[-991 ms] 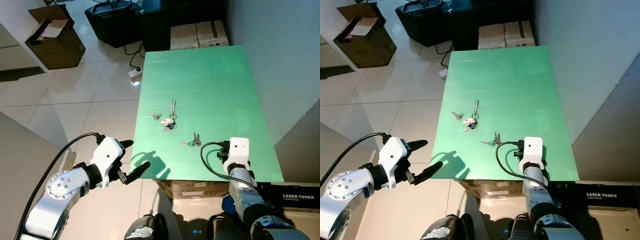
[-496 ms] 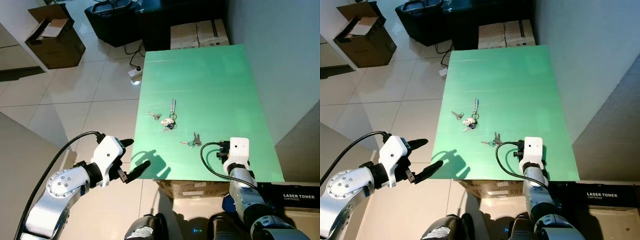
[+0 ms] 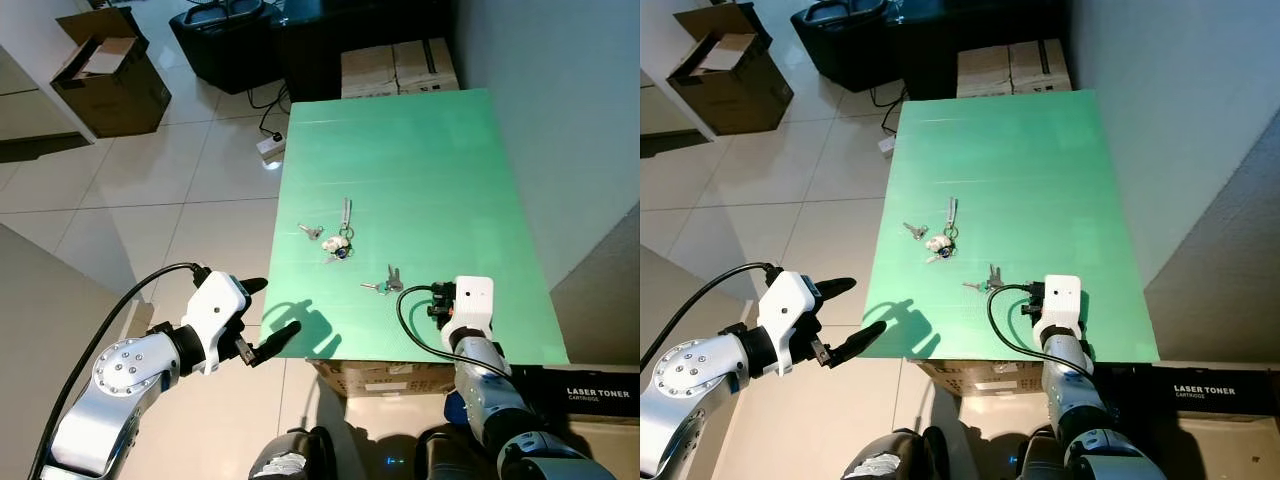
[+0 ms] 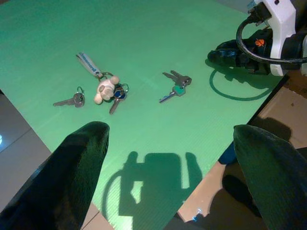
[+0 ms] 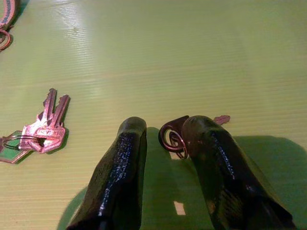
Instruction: Hang keys on a hook
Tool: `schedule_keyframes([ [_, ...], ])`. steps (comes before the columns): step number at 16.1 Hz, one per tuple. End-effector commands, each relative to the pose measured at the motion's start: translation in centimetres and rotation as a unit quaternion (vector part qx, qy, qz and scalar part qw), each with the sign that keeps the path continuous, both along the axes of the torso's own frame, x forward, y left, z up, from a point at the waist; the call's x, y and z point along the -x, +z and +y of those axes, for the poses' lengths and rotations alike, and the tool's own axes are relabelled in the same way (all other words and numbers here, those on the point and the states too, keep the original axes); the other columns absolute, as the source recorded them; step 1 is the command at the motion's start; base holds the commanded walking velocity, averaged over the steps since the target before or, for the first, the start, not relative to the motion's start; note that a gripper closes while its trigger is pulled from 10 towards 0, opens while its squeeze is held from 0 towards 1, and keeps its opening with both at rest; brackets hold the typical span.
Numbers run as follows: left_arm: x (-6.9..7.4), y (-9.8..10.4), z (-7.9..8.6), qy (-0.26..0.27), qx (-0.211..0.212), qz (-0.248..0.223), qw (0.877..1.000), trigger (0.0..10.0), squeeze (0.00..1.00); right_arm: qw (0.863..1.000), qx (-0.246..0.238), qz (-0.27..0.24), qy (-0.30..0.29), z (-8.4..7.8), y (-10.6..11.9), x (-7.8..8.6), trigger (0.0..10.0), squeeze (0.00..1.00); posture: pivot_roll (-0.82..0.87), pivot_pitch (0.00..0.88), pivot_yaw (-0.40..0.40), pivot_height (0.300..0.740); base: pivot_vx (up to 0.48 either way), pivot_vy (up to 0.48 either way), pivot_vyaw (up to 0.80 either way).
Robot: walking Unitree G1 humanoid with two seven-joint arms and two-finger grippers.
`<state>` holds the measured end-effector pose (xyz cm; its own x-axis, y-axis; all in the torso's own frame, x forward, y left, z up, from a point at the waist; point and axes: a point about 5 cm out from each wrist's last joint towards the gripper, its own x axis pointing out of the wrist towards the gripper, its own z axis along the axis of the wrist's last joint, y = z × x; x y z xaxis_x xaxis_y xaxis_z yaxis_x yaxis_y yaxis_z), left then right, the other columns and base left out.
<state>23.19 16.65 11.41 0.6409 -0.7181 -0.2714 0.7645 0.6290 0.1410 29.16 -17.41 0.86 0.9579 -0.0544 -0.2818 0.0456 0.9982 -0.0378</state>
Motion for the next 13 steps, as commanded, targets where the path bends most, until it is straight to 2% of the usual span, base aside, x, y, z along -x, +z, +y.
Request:
schedule_keyframes([
  [1, 0.0, 0.1, 0.7, 0.009, -0.011, -0.001, 1.0, 10.0, 0.0, 1.0, -0.009, 0.01, 0.009, 0.8, -0.2, 0.0, 10.0, 0.0, 0.09, 0.187, 0.22, 0.74, 0.0, 0.0, 0.0],
  [13, 0.1, 0.0, 0.7, 0.01, -0.011, 0.0, 1.0, 10.0, 0.0, 0.999, 0.005, -0.008, 0.038, 2.2, 0.0, 0.0, 10.0, 0.0, 0.09, 0.181, 0.218, 0.74, 0.0, 0.0, 0.0],
])
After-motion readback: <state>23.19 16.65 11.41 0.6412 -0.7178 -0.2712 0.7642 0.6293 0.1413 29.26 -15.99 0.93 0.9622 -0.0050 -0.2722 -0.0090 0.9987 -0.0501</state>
